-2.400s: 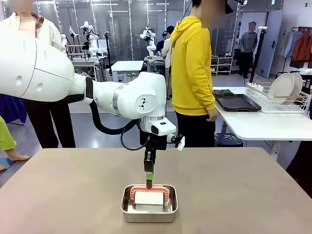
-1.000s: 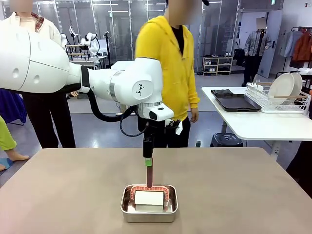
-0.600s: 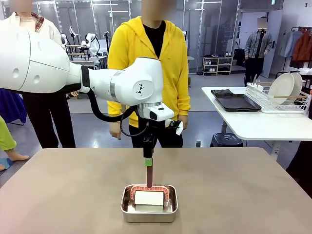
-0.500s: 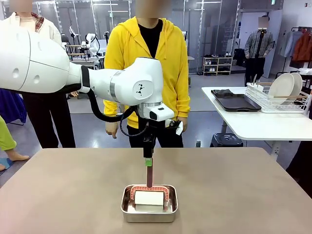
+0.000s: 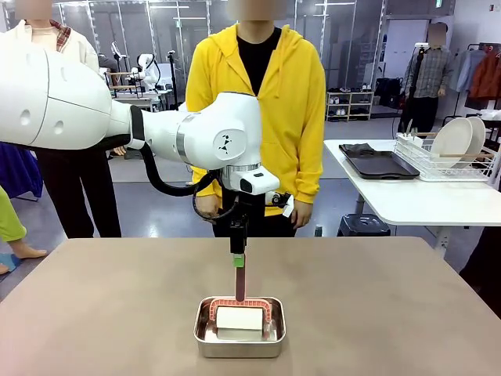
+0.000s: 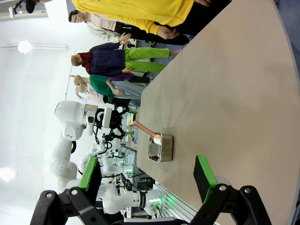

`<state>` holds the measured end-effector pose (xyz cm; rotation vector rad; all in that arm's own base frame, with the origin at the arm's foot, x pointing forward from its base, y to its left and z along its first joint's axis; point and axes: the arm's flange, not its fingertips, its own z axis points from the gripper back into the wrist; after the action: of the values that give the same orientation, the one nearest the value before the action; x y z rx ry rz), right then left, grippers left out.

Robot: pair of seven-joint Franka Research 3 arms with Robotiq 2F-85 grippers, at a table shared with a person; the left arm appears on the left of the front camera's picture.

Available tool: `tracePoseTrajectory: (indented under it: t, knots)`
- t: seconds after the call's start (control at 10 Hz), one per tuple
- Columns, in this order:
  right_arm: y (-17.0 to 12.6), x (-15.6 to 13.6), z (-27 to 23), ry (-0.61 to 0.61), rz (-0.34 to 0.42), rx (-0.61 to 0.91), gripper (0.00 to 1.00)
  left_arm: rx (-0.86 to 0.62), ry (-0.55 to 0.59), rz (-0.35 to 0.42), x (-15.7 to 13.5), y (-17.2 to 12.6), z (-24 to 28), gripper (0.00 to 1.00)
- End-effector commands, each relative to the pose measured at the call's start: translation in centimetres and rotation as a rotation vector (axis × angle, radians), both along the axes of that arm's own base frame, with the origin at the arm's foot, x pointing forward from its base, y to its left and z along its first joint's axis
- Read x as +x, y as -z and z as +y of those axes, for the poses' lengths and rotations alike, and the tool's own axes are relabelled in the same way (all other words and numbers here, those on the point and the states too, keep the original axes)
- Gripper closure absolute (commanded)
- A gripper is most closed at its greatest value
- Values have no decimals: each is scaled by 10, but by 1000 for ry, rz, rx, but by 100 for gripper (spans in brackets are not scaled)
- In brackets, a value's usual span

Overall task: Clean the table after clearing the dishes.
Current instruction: Place the Lint Roller back on top of the Airtight Container.

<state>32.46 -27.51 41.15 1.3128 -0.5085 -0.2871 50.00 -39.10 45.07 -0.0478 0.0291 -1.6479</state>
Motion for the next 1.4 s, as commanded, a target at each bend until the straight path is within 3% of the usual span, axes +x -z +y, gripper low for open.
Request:
tracePoseTrajectory:
  t: [0.0, 0.1, 0.3, 0.5, 0.6, 0.7, 0.8, 0.9, 1.3]
  knots:
    - [-4, -1, 1, -5, -14, -5, 0, -136, -170, 97, 17, -24, 20, 0]
    - [-4, -1, 1, -5, -14, -5, 0, -266, -215, 185, 23, -37, 47, 0]
    - [-4, -1, 1, -5, -14, -5, 0, -395, -298, 218, 23, -49, 110, 0]
    - [-4, -1, 1, -5, -14, -5, 0, -596, -419, 308, 13, -48, 185, 0]
    - [-4, -1, 1, -5, -14, -5, 0, -764, -366, 438, 12, -46, 229, 0]
    - [-4, -1, 1, -5, -14, -5, 0, -860, -418, 490, 10, -40, 279, 0]
    - [-4, -1, 1, -5, -14, -5, 0, -941, -498, 484, 2, -35, 336, 0]
    - [-4, -1, 1, -5, -14, -5, 0, -1031, -571, 417, -7, -27, 386, 0]
    - [-4, -1, 1, -5, -14, -5, 0, -1234, -822, 524, -40, 24, 548, 0]
